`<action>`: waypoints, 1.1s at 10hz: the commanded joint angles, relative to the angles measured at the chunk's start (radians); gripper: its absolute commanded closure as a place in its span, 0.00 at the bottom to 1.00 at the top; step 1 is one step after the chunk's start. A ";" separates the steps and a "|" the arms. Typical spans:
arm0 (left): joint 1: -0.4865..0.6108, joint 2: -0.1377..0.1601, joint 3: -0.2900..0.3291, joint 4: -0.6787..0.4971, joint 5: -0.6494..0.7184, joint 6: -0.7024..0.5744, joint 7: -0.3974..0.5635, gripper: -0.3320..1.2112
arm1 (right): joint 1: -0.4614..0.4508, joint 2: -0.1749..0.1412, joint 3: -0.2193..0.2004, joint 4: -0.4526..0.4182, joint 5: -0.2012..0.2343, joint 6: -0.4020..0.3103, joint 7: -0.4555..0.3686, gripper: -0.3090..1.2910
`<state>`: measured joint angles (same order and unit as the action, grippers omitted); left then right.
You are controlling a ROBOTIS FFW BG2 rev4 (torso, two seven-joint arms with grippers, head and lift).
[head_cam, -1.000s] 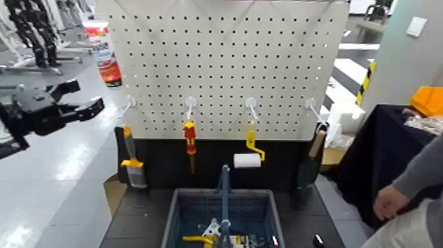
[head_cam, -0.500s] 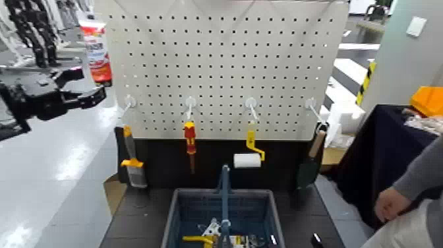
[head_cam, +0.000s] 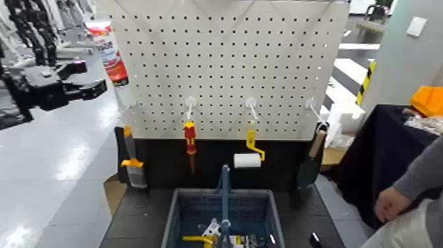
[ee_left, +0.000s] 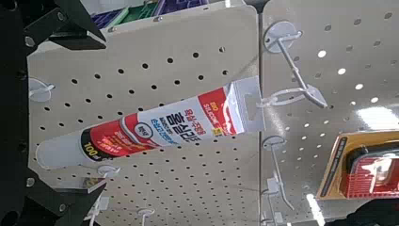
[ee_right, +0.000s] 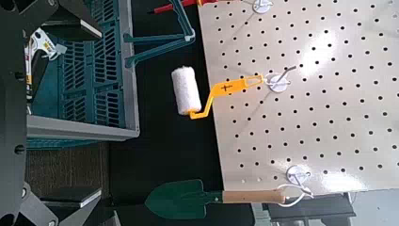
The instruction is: Put the red glue tube into the crate.
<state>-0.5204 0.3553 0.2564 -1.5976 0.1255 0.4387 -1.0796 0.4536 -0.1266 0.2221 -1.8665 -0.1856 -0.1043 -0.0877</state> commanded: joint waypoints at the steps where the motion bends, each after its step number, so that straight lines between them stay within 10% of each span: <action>1: -0.063 0.014 -0.051 0.102 0.016 -0.038 -0.013 0.39 | -0.004 -0.001 0.002 0.003 -0.003 0.003 0.005 0.28; 5: -0.098 0.013 -0.083 0.148 0.028 -0.066 -0.014 0.44 | -0.007 0.004 0.000 0.007 -0.006 0.006 0.014 0.28; 8: -0.109 0.013 -0.095 0.148 0.029 -0.035 -0.013 0.89 | -0.009 0.004 0.002 0.009 -0.009 0.006 0.014 0.28; 11: -0.113 0.011 -0.106 0.127 0.042 -0.018 0.012 0.98 | -0.009 0.001 0.002 0.009 -0.009 0.006 0.014 0.28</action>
<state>-0.6333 0.3676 0.1517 -1.4621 0.1696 0.4170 -1.0697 0.4448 -0.1245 0.2240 -1.8569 -0.1948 -0.0985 -0.0739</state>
